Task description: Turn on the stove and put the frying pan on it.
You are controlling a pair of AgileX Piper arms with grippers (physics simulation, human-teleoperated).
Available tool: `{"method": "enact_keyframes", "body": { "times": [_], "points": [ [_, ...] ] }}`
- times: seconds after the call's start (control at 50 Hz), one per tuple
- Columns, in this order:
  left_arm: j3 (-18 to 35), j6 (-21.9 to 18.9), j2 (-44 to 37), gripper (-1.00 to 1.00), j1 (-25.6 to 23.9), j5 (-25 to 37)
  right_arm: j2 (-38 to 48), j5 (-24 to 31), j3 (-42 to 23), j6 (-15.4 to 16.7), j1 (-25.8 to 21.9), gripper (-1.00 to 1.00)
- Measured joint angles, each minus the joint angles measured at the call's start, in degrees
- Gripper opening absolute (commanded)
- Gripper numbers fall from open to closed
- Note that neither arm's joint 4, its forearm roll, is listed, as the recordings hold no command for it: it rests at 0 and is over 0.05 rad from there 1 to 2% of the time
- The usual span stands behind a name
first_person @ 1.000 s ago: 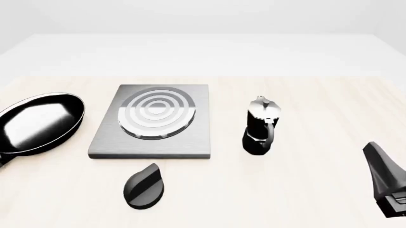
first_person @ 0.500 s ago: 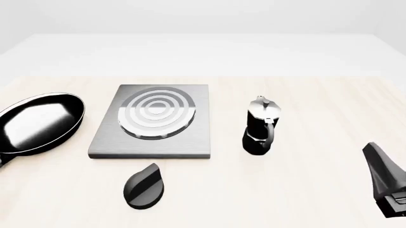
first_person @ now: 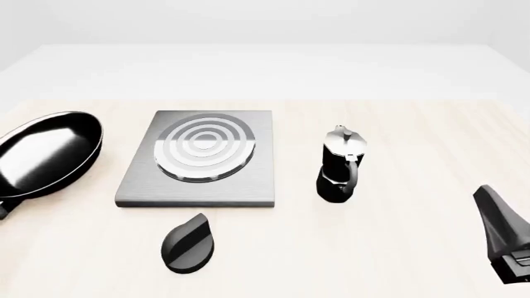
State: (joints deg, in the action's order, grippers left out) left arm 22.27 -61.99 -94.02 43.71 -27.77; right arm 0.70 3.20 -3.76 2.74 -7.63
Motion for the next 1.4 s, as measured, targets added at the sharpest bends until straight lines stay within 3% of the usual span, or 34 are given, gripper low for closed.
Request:
{"method": "enact_keyframes", "body": {
  "times": [0.4,0.74,1.08,1.4],
  "points": [
    [-0.2,-0.2,8.3,-1.0,-1.5,5.0,0.2,-0.4,0.0,-0.1,-0.2,1.0],
    [1.9,-0.7,22.9,-1.0,-4.6,17.4,-0.1,0.3,-0.6,-0.2,-0.3,1.0],
    [5.1,-0.7,31.1,-1.0,-12.1,26.6,-0.5,1.3,-1.8,-0.4,0.0,1.0],
    [7.7,-1.0,32.3,-1.0,-20.7,30.0,-0.6,1.9,-2.7,-0.6,0.5,1.0]
  ]
}}
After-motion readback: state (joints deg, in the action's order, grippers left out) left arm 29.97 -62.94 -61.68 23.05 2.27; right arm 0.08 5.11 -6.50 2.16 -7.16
